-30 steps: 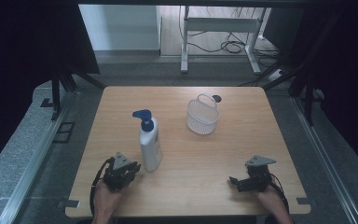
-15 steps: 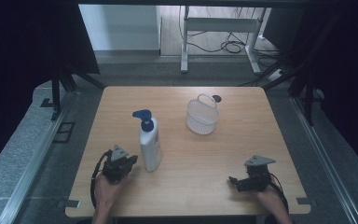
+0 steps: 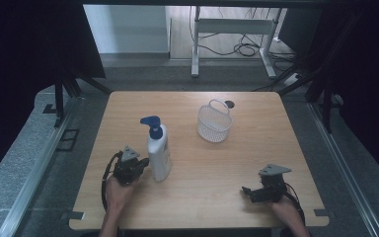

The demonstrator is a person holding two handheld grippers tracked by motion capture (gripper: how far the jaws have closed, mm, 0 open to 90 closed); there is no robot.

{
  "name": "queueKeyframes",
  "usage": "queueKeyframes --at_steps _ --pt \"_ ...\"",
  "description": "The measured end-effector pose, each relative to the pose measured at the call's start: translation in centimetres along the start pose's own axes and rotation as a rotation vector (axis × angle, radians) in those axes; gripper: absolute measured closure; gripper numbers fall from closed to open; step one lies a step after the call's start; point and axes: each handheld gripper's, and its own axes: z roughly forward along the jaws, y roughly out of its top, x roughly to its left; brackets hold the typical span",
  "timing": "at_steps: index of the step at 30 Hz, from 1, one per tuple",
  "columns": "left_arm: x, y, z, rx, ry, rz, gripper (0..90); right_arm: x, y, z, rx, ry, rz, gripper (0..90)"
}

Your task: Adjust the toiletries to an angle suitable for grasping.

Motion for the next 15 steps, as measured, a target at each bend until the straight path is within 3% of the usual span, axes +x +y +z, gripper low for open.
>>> queueKeyframes --at_steps 15 --pt "-0.6 0.6 1.0 0.004 -0.026 0.020 89.3 0.0 0.0 0.0 0.000 0.002 -0.002 0.0"
